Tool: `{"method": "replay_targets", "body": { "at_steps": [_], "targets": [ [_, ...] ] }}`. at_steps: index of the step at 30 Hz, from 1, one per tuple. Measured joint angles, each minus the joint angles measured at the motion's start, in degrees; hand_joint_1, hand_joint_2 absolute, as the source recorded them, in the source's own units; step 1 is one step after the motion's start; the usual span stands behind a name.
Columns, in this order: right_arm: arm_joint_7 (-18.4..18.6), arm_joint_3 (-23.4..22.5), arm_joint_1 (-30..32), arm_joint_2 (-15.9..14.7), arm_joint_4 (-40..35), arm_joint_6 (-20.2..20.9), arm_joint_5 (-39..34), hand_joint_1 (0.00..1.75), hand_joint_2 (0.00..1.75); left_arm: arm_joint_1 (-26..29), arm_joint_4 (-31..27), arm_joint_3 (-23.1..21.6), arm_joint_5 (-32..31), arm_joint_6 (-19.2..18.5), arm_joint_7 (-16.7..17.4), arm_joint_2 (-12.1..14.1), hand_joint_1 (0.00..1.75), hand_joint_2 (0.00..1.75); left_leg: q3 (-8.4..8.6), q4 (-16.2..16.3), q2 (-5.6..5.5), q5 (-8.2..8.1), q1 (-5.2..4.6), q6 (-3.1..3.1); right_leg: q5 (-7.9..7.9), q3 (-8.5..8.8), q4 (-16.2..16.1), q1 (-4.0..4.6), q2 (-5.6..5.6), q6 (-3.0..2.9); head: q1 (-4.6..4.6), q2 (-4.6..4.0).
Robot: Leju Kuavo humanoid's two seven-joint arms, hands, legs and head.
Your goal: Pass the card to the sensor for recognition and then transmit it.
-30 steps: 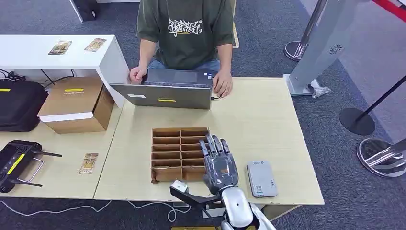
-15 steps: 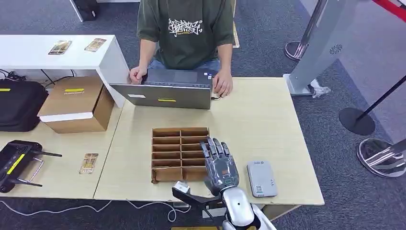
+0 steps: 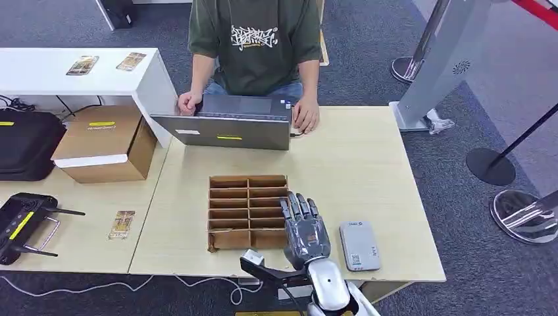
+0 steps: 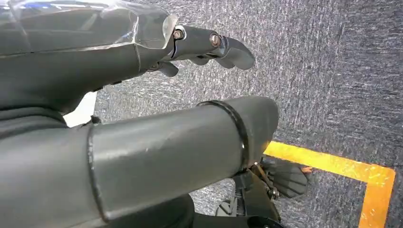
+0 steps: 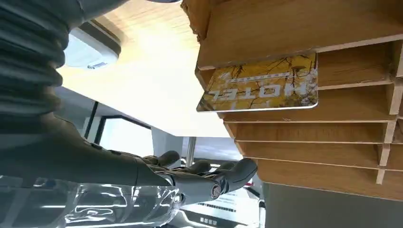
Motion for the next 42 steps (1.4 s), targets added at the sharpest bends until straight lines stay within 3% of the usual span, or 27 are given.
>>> {"method": "replay_targets", "body": {
  "at_steps": [42],
  "targets": [
    [-0.02, -0.02, -2.81, 2.08, 3.91, -0.81, -1.64, 0.0, 1.75, -0.57, 0.0, -0.13, -0.52, 0.11, 0.92, 0.0, 0.0, 0.0, -0.01, 0.0, 0.0, 0.0, 0.0, 0.0, 0.0, 0.0, 0.0, 0.0, 0.0, 0.0, -0.02, 0.0]
  ]
}}
